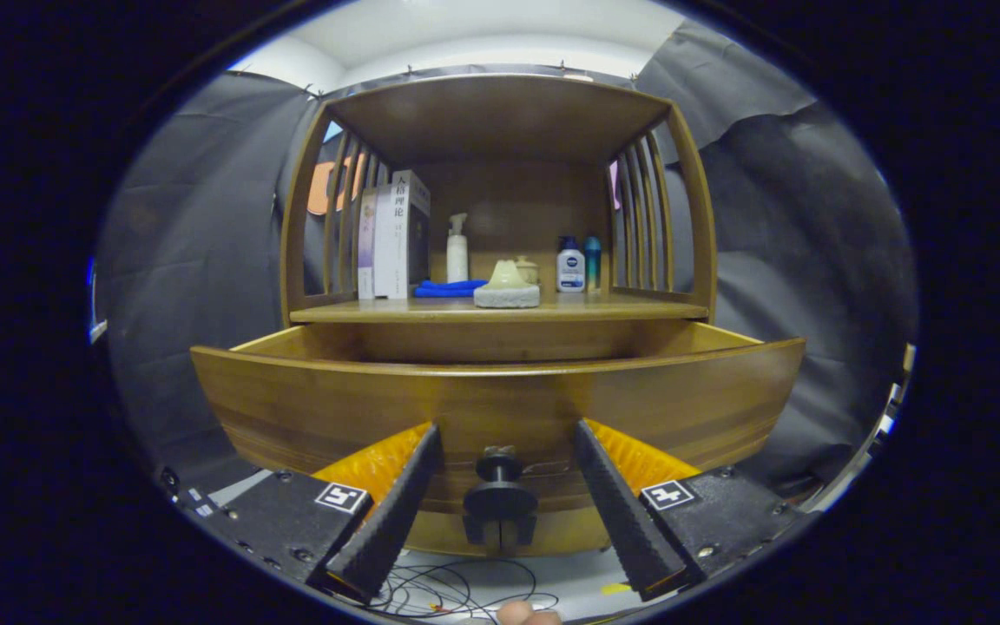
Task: Pull open the drawer, take out the items inside it, and place them on the countertop above the cabinet.
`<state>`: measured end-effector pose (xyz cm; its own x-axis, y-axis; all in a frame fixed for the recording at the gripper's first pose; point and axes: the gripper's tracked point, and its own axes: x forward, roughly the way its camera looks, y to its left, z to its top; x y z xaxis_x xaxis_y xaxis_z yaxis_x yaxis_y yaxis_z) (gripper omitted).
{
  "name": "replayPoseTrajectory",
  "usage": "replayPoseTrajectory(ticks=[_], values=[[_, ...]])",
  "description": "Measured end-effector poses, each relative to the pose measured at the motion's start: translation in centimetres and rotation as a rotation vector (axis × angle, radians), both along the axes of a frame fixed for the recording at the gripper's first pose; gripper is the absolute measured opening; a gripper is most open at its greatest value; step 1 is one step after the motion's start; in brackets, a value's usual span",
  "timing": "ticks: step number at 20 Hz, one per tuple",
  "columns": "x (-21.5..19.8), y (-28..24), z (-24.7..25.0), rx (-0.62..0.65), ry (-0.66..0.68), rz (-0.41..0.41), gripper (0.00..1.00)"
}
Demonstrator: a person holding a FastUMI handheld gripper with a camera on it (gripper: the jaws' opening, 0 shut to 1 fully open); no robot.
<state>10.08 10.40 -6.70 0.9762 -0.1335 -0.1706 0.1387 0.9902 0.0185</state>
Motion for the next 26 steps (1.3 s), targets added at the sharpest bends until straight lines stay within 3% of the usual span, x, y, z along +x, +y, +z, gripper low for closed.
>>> replayPoseTrajectory(ticks=[26], values=[[11.6, -0.7, 0.3, 0.006, 0.068, -0.035, 1.0]])
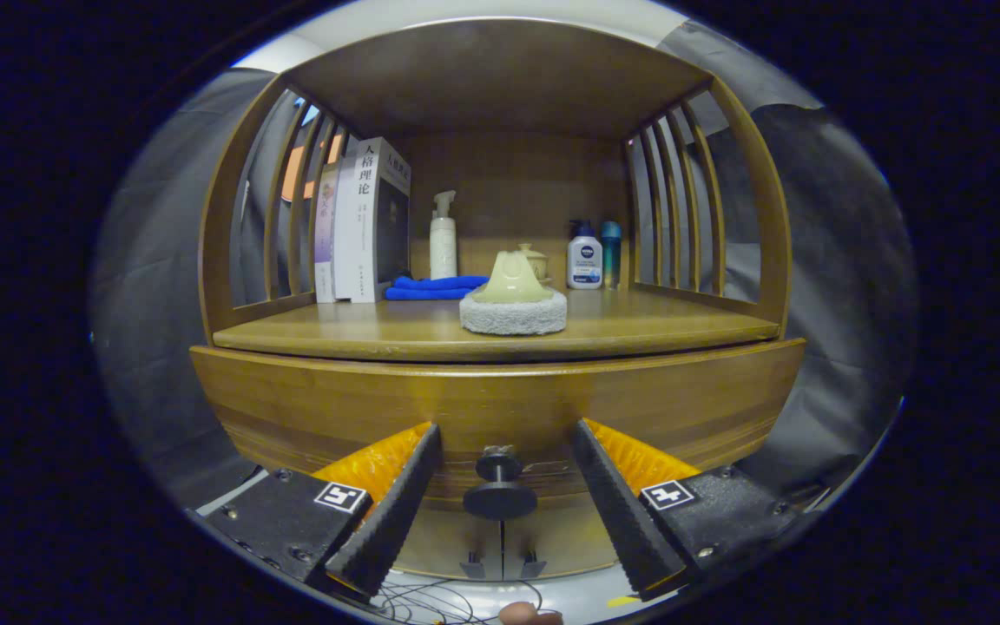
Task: Pull open the drawer, take out the items inside it, and place them on the countertop above the cabinet.
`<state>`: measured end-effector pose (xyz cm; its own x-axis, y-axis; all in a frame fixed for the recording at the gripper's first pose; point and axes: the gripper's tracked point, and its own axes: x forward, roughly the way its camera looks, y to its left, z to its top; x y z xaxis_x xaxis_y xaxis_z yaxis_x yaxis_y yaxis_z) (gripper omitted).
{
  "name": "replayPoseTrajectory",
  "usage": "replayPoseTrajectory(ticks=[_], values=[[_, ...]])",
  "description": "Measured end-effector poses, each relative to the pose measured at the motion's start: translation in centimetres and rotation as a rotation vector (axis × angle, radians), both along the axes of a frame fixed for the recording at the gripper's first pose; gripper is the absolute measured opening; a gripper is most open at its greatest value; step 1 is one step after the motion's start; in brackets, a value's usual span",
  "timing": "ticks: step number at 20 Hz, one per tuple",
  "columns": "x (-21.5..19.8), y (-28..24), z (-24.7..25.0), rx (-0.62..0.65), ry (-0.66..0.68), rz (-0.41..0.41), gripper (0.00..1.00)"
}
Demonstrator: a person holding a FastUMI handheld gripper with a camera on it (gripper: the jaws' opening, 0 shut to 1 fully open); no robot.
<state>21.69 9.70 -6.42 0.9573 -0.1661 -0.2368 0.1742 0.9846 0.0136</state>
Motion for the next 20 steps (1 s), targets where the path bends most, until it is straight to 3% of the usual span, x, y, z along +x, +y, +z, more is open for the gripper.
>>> replayPoseTrajectory(ticks=[14, 20], values=[[1.6, -0.4, -1.4, -0.005, -0.018, 0.016, 1.0], [0.8, -0.9, 2.3, 0.081, -0.059, 0.048, 1.0]])
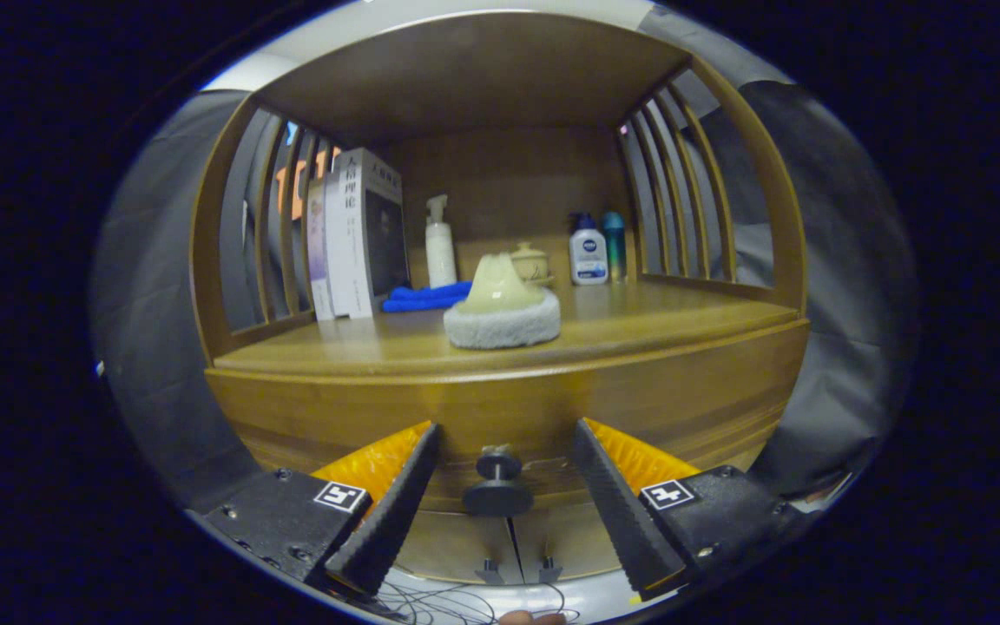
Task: Pull open the drawer, take out the items inside it, and place them on the countertop above the cabinet.
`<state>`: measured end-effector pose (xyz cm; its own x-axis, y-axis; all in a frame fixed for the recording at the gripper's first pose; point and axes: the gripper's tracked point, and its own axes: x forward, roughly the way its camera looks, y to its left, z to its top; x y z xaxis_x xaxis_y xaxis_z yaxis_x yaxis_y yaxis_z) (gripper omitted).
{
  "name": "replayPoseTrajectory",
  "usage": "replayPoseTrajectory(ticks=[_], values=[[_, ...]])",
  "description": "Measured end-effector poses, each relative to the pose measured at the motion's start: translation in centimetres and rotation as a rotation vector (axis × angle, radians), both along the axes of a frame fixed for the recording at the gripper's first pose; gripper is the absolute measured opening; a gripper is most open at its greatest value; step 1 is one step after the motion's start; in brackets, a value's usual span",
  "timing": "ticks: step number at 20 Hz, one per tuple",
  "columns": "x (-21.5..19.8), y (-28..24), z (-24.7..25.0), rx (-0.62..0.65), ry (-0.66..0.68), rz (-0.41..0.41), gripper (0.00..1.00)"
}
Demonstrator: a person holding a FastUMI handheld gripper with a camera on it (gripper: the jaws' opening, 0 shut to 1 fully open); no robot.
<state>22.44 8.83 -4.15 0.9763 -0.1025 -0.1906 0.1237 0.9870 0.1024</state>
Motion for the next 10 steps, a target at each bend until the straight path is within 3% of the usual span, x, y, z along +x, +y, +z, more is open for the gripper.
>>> replayPoseTrajectory(ticks=[4, 10], values=[[-3.5, -0.5, 4.3, -0.096, -0.057, 0.031, 1.0], [-13.5, -1.0, 10.3, -0.173, -0.186, 0.113, 1.0]])
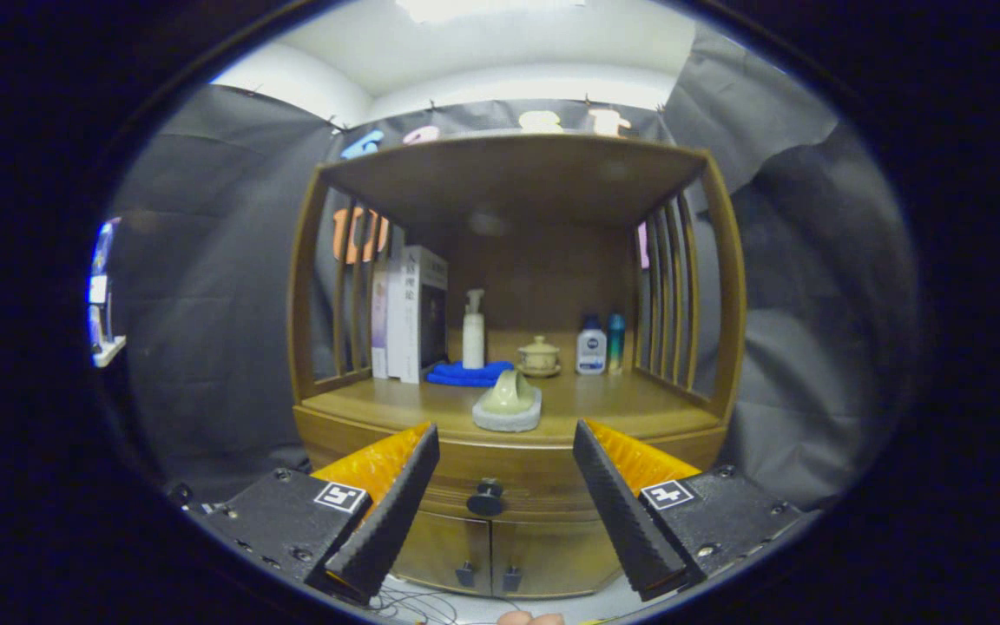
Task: Pull open the drawer, take out the items inside it, and place them on the countertop above the cabinet.
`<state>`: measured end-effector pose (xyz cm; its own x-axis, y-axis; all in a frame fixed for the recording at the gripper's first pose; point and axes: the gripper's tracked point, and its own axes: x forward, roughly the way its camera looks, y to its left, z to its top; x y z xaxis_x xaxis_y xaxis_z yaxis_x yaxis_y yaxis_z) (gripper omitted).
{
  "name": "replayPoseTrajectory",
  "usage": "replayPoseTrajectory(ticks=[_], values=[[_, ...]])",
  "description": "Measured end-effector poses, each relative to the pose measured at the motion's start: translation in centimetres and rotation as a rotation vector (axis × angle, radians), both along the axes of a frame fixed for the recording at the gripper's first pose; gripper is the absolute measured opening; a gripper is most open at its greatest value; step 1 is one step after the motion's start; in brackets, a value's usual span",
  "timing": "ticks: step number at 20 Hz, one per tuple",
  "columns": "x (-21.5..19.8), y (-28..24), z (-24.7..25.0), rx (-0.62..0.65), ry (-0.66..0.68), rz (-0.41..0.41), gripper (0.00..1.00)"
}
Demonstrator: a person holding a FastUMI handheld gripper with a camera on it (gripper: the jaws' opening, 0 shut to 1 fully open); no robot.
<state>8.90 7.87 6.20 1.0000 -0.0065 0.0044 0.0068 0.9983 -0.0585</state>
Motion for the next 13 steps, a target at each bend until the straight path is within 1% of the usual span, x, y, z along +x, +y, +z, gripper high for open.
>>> replayPoseTrajectory(ticks=[2, 3, 5, 7, 10, 13], values=[[-4.2, -0.8, 0.7, -0.013, -0.027, 0.017, 1.0], [-6.3, -1.6, 0.5, -0.006, -0.029, 0.012, 1.0], [-10.2, -3.5, -0.8, -0.014, -0.035, -0.015, 1.0], [-13.4, -4.2, -2.6, -0.039, -0.034, -0.011, 1.0], [-16.3, -4.8, -4.3, -0.076, -0.049, 0.019, 1.0], [-16.7, -5.7, -5.2, -0.039, -0.055, 0.039, 1.0]])
